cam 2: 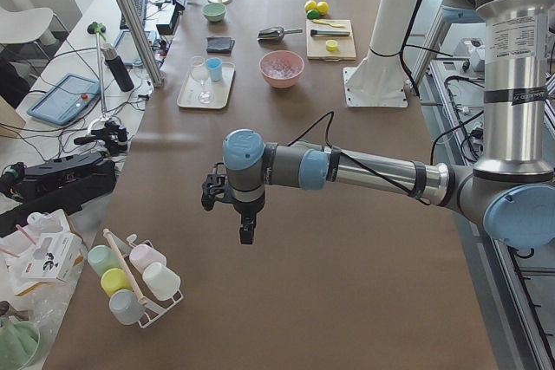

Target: Put ice in cup with scoop

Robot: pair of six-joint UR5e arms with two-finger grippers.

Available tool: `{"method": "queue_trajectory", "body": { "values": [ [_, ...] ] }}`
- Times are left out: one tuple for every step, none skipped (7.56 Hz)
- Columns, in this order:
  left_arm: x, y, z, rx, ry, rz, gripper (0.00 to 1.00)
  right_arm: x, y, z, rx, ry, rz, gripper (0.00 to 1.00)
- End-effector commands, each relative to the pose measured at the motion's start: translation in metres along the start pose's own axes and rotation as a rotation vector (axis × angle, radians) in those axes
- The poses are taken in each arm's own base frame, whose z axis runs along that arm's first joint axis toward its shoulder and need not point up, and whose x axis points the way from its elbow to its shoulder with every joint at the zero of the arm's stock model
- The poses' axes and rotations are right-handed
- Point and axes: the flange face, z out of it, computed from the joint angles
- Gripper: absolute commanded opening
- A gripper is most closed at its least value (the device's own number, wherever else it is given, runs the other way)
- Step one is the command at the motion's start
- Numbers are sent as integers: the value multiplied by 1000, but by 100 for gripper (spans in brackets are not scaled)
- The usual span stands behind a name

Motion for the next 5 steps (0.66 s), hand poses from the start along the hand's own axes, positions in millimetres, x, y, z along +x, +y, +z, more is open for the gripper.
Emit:
{"method": "queue_trajectory", "body": {
  "values": [
    [-15,11,6,21,7,-7,98,1,2,2,-4,-2,4,100],
    [-8,8,3,19,50,-13,98,1,2,2,-4,0,4,100],
    [-10,13,4,13,76,-98,98,2,2,2,-7,0,6,100],
    [-8,12,1,19,76,-126,98,1,2,2,-6,-2,5,100],
    [-14,13,8,6,73,-138,98,1,2,2,-6,-5,5,100]
  ]
}}
